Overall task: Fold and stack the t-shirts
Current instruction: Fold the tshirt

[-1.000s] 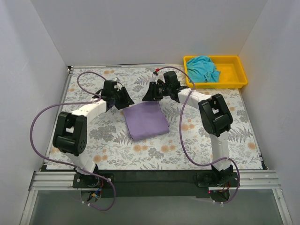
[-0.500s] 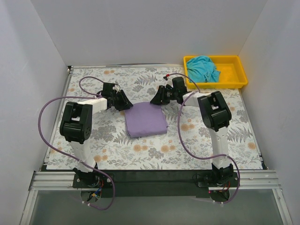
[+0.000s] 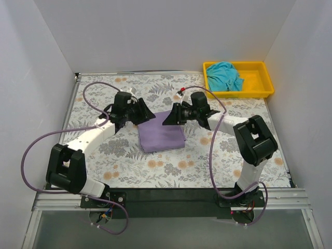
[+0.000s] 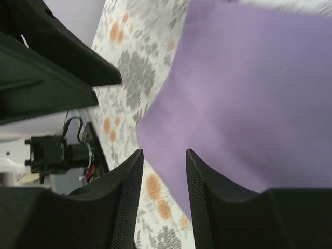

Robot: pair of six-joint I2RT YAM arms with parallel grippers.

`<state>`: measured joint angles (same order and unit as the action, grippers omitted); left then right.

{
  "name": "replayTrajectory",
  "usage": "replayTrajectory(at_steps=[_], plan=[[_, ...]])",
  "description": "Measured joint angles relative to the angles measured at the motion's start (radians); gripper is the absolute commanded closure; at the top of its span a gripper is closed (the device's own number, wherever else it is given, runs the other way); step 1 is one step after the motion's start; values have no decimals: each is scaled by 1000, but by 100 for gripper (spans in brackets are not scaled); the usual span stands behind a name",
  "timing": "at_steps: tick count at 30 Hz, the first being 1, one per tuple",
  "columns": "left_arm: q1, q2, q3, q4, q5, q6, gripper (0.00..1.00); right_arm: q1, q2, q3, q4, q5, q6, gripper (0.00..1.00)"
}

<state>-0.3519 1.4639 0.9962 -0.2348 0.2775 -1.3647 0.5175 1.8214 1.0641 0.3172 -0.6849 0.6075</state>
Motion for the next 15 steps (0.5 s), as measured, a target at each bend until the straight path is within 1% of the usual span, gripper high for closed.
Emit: replayTrajectory(at_steps=[2, 4, 8, 9, 11, 13, 15], plan=[[-57, -37, -63, 14, 9, -30, 67, 38, -13, -45, 17, -13, 7, 63], [-88, -48, -149, 34, 25, -60, 74, 66, -13, -96, 34, -26, 13, 65], [-88, -19, -343, 60, 20, -109, 80, 64, -4, -204, 60, -27, -2, 67], [-85, -3, -382, 74, 17, -126, 83, 55, 7, -228, 71, -24, -11, 68], [-75, 5, -414, 122, 44, -161, 86, 27, 47, -271, 106, -29, -22, 70], [-73, 10, -433, 166, 53, -183, 87, -13, 80, -298, 169, -94, -12, 71], [-72, 7, -449, 196, 59, -201, 86, -42, 86, -318, 208, -126, -13, 72]])
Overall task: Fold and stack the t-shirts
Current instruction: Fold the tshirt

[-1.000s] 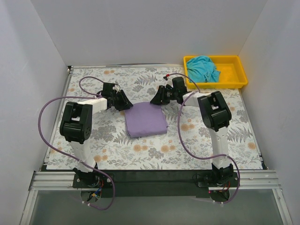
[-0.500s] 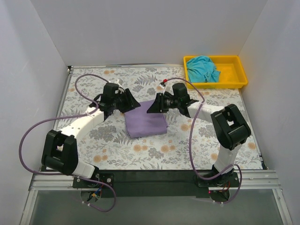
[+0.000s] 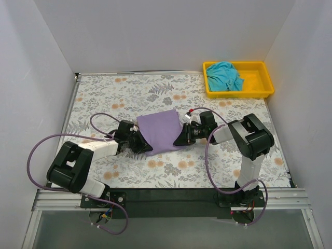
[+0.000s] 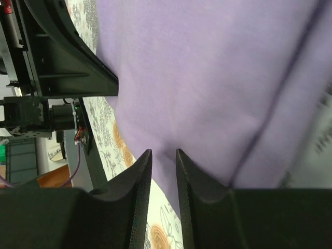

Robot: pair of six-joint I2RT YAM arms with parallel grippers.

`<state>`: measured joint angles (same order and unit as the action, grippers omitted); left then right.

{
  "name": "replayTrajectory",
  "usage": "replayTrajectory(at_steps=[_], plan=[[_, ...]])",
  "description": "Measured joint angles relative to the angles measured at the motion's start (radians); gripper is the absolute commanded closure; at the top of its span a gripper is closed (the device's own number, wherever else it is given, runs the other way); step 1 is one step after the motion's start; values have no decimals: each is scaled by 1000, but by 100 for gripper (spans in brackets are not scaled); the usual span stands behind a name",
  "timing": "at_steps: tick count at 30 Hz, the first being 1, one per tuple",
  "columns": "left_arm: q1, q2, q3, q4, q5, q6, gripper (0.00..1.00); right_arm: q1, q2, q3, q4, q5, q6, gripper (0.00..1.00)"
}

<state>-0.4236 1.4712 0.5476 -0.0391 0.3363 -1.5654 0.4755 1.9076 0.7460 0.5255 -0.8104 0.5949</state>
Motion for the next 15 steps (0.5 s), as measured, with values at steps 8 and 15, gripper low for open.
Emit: replayTrajectory(at_steps=[8, 15], plan=[[-3, -123, -7, -104, -84, -5, 73, -45, -107, -57, -13, 6, -3, 72], [-3, -250, 59, -275, -177, 2, 72, 116, -184, 71, -28, 30, 38, 72]])
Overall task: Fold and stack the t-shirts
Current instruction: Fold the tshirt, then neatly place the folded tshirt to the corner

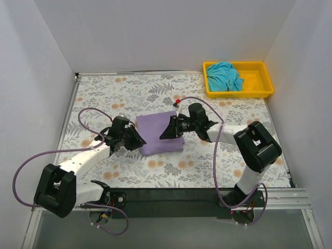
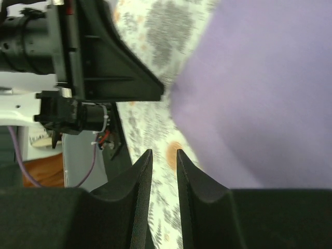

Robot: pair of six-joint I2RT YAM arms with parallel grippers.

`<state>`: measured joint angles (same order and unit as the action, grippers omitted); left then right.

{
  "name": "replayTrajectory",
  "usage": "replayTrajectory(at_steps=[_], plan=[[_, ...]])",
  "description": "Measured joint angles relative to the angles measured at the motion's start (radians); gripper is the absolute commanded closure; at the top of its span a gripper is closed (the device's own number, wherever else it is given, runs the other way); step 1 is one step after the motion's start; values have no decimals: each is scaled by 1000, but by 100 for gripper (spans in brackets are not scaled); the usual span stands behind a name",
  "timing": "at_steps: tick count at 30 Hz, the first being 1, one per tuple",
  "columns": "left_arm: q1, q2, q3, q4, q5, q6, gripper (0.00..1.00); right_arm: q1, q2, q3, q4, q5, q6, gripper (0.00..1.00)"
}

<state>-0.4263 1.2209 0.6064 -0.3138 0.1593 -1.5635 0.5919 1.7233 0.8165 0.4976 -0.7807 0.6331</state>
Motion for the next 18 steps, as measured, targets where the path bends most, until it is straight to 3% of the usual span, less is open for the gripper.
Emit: replayTrajectory(at_steps=[8, 12, 18], plan=[[0, -35, 43, -135, -113, 0, 72, 169, 174, 132, 63, 27, 24, 75], [1, -49, 43, -179, -139, 13, 72, 166, 327, 125, 80, 24, 38, 76], [2, -63, 44, -182, -141, 31, 71, 152, 298, 118, 86, 26, 20, 74]])
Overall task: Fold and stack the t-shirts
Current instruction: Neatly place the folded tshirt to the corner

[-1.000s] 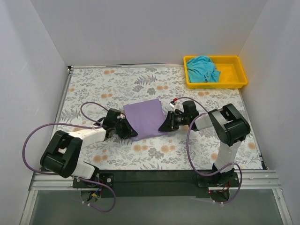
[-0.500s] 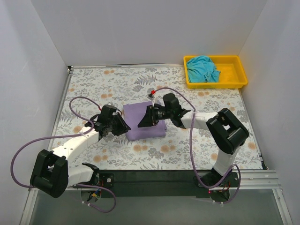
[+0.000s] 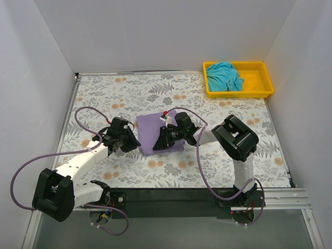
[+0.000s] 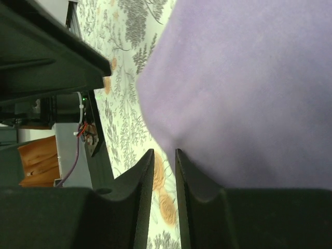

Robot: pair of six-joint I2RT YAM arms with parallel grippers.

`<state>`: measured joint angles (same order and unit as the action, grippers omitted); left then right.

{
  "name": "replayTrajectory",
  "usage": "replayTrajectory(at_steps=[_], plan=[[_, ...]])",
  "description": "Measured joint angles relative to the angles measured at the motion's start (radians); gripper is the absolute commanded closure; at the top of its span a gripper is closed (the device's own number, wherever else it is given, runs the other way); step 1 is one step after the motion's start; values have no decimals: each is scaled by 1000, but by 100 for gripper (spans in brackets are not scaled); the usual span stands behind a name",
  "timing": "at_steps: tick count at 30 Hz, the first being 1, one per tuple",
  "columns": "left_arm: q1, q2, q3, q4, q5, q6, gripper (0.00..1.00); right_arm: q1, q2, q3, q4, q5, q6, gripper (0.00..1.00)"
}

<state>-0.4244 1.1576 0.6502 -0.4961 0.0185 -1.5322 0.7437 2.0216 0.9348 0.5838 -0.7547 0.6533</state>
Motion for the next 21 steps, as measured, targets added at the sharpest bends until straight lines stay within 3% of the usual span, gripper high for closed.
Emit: replayTrajectory(at_steps=[8, 16, 19, 21], plan=[[0, 96, 34, 75, 48, 14, 73, -145, -235, -124, -20, 34, -57, 72], [0, 203, -3, 159, 55, 1, 81, -286, -222, -309, -21, 26, -106, 73], [0, 202, -13, 151, 52, -6, 76, -292, -230, -311, -22, 23, -123, 73], [0, 177, -11, 136, 39, -3, 64, -292, -258, -311, -64, 38, -146, 69]])
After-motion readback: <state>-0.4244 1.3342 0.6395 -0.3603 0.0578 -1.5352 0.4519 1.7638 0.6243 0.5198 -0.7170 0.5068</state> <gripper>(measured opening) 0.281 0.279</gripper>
